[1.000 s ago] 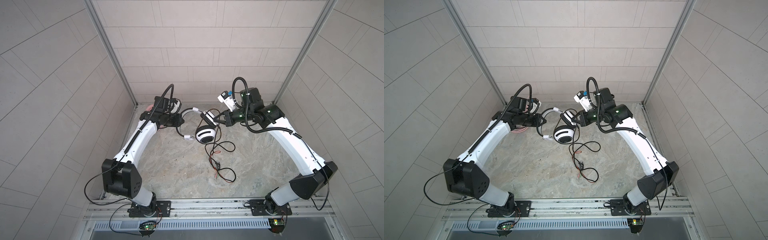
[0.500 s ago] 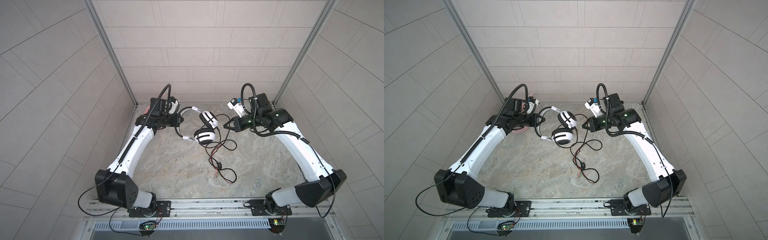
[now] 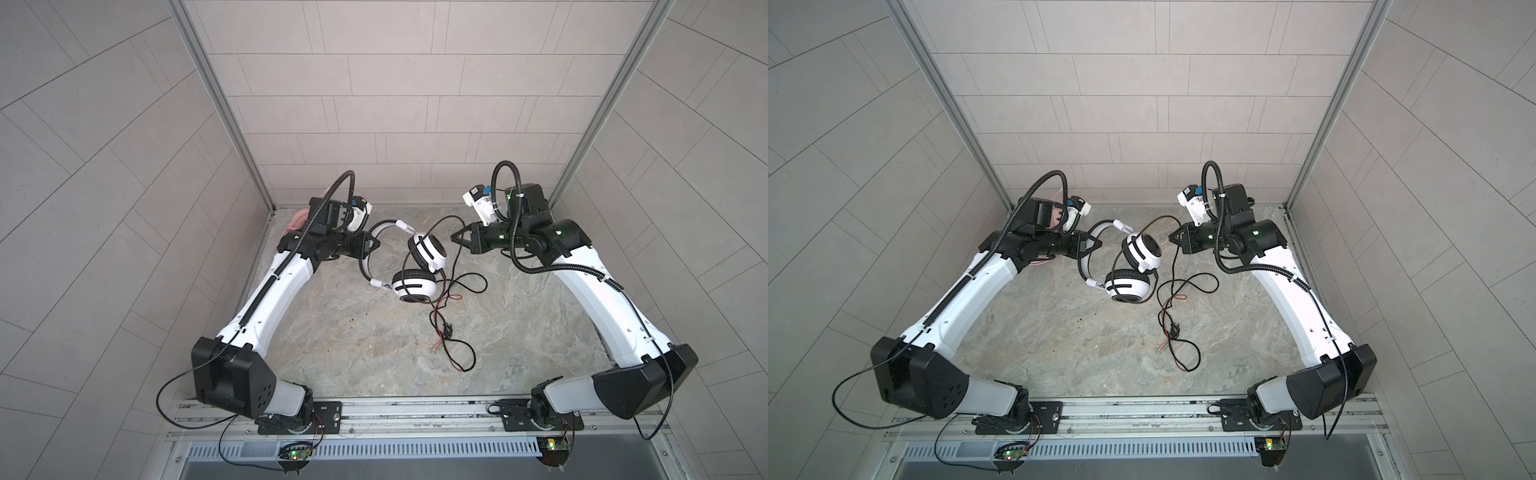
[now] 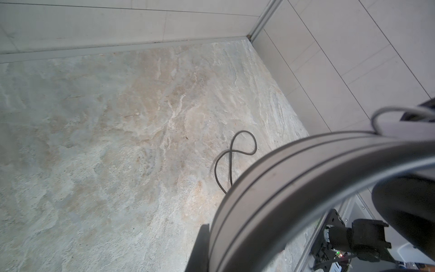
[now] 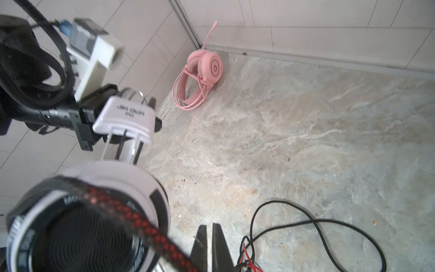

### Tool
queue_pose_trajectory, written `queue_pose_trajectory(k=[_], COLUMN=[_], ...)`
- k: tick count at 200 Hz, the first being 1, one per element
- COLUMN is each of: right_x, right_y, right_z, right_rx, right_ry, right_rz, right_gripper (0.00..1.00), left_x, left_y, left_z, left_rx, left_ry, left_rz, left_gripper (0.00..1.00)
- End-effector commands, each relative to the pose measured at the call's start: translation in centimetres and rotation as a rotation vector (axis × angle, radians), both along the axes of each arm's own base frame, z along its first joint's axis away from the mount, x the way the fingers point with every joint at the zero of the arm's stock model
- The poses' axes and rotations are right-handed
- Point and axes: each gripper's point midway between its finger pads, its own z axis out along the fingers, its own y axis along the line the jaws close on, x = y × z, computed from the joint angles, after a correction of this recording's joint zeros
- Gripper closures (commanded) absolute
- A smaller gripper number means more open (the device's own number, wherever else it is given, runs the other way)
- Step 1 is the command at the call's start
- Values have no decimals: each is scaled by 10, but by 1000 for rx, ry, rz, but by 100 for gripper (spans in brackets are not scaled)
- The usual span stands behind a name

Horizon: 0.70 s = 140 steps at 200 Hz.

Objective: Wrap the headphones

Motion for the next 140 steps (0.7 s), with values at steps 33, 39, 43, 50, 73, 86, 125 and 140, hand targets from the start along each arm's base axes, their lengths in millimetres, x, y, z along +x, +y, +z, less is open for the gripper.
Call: queue_pose_trajectory(k=[33,39,43,50,73,86,125,140], right_x=[17,18,19,22,29,33,51,61], right_y=[1,1,1,0,1,2,1,0], right_z=[12,8,6,2,-11,-18,-55,-74], right_rx=[23,20,18,14,10,11,-19,-10], right_ry=[-57,-53,-49,-45,-27,-19,26,48], right_rz=[-34,-36,-37,-44,-55,-58,-99,-133], right_gripper=[98,98,98,98,98,98,98,99], left_x=[-17,-14,-14,-13,-13,-13,-11,-13], left_y=[-23,-22,-22,-22,-23,-23,-25,-28], left_z=[4,3,1,0,-6,-8,-14,-13], left_rx=[-17,-9,-4,-3,-1,-1,-16,-31], left_ry=[-7,-4,-3,0,13,17,36,46], left_rz=[-112,-99,-95,-93,-98,-97,-94,-108], left_gripper=[100,100,100,100,100,100,100,100])
